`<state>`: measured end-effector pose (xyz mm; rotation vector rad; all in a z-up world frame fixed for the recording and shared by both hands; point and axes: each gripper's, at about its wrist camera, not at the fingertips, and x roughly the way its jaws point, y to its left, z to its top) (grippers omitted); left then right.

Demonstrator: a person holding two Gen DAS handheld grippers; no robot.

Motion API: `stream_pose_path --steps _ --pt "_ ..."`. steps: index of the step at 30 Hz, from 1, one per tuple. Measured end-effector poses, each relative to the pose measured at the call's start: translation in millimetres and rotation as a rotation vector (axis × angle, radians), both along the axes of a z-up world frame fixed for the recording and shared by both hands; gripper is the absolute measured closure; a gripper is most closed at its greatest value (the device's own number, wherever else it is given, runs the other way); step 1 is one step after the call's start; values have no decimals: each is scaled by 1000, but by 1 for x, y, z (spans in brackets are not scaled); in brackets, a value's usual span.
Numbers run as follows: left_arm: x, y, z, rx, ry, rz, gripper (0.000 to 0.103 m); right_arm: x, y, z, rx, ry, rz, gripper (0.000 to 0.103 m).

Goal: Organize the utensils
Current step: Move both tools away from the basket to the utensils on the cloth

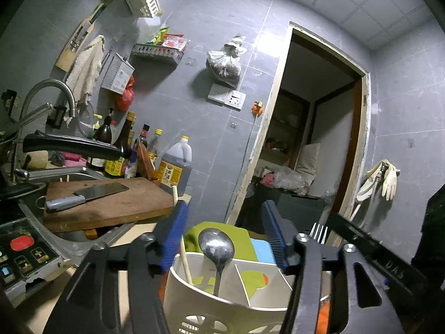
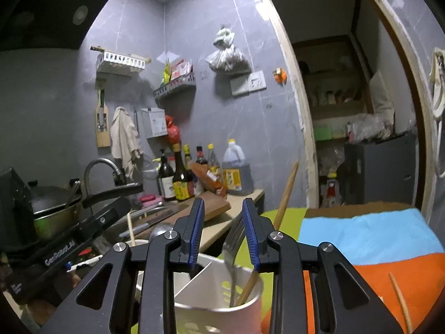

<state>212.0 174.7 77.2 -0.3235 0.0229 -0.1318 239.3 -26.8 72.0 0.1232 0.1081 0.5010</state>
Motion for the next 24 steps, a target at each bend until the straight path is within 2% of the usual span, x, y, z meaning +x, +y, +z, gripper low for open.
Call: stream_pose_path --steps 1,3,5,8,10,13,15,17,24 --pt "-1 -1 1 -1 -4 10 42 -2 -1 2 2 -13 -8 67" --pt "-3 -3 2 -2 -10 20 35 -6 -6 6 11 -40 -26 52" --pt "-5 -6 4 5 -17 27 30 -9 -11 11 16 -55 -43 47" --pt "-8 -13 8 14 -24 16 22 -13 -21 15 9 -56 -69 30" --pt "-9 -18 11 11 -26 -3 8 -17 -32 16 14 -57 -86 24" --pt "-14 -29 15 17 -37 -42 5 -26 -50 19 -4 -60 -112 16" --pt "-17 -38 17 30 -39 -67 3 -34 -64 21 -12 -63 -127 4" --pt "-21 -50 19 52 -41 -91 2 -43 -79 21 -6 -71 -142 0" --pt "-30 -92 19 110 -5 -202 2 -64 -131 20 -18 -40 -185 0"
